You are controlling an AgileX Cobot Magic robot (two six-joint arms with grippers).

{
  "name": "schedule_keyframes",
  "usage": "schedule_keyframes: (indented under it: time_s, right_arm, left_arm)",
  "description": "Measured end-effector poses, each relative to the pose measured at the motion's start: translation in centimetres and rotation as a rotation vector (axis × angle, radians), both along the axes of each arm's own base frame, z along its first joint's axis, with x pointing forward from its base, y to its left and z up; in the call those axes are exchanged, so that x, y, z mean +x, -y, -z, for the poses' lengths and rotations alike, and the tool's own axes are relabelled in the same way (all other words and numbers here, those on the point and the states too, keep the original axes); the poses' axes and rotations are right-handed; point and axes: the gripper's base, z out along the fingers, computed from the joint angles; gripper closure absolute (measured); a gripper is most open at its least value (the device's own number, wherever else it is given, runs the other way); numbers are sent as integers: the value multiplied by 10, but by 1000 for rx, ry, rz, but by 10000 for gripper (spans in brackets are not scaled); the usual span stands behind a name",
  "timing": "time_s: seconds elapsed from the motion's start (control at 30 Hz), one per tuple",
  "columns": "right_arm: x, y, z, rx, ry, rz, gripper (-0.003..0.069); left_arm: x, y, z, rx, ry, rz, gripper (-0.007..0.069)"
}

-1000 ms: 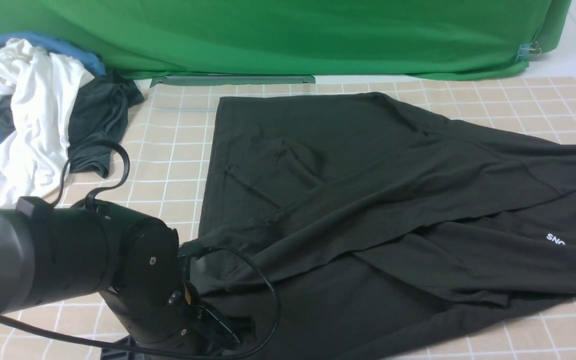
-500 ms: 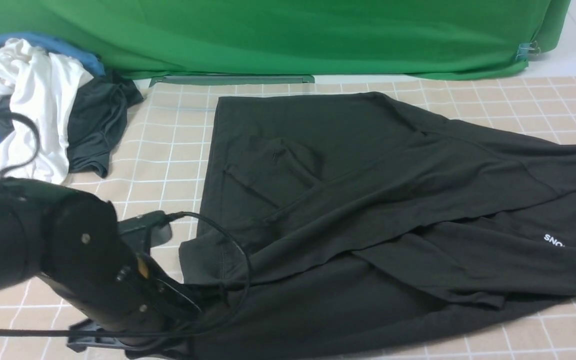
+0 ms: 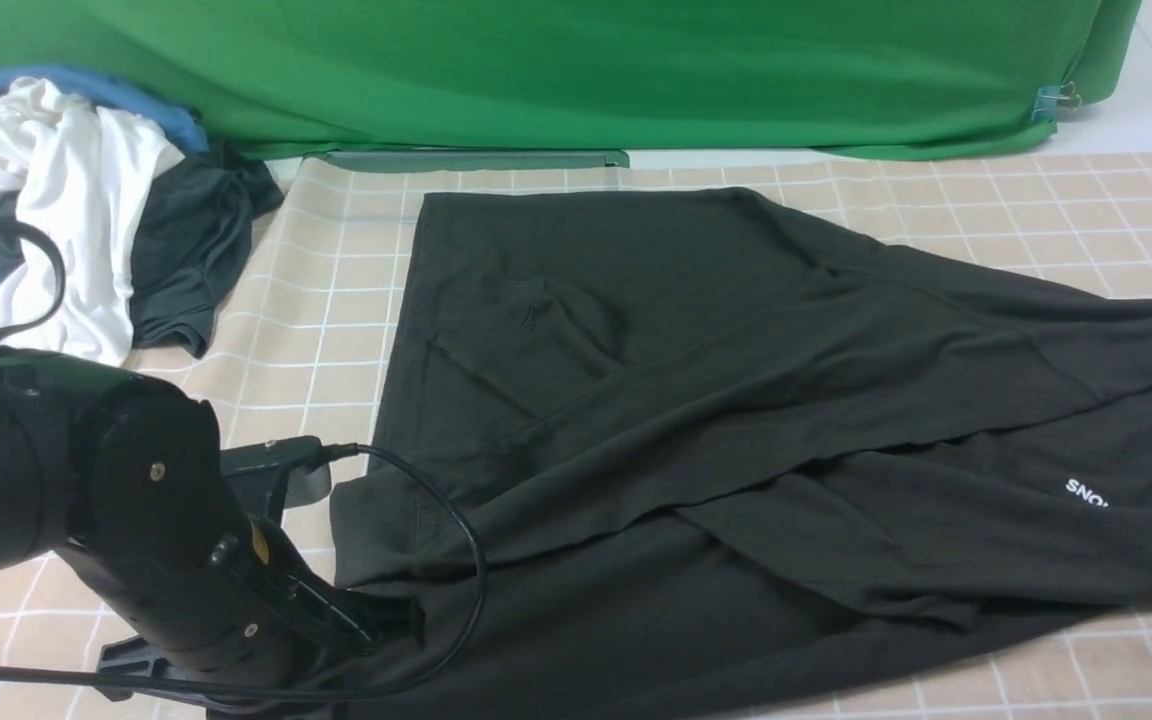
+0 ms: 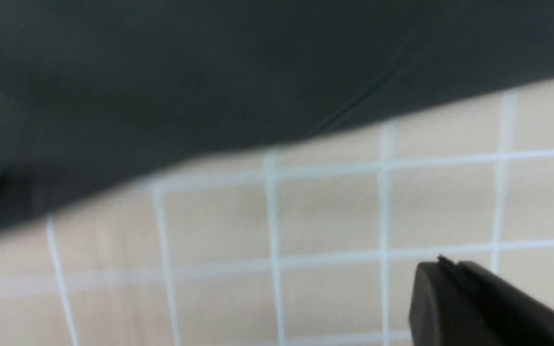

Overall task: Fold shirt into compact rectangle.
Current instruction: 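Grasp the near edge of the shirt at its hem and shoulder corners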

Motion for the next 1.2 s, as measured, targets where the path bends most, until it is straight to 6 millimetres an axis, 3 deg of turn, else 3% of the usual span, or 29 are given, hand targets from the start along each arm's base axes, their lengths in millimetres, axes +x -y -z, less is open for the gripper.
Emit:
schedule_keyframes:
  time_s: [0.07, 0.17, 0.33, 0.77, 0.93, 1.0, 1.03, 1.07, 1.1, 1.2]
  right_arm:
    - [2, 1, 0, 6, 21, 19, 516]
    - [9, 3, 2, 28, 68, 106, 333]
    - [16, 4, 14, 66, 43, 184, 186]
    - [44, 3, 63, 194, -1, 348, 159]
    - [49, 4, 70, 191, -10, 351, 255]
    - [49, 6, 71, 182, -8, 332, 398]
    - [50, 6, 71, 183, -4, 327, 412]
    - [51, 5, 72, 188, 3, 321, 512]
    - [51, 5, 71, 188, 5, 310, 566]
    - [51, 5, 69, 186, 17, 286, 580]
  left_arm:
    - [0, -1, 0, 8, 4, 6, 596]
    - [1, -1, 0, 16, 8, 13, 596]
    - [1, -1, 0, 17, 9, 14, 596]
    - [1, -1, 0, 17, 10, 15, 596]
    - [1, -1, 0, 16, 13, 15, 596]
    - [1, -1, 0, 16, 13, 15, 596]
    - [1, -1, 0, 16, 13, 15, 596]
    - [1, -1, 0, 16, 13, 15, 596]
    - [1, -1, 0, 15, 15, 15, 596]
    - [1, -2, -9, 12, 27, 20, 596]
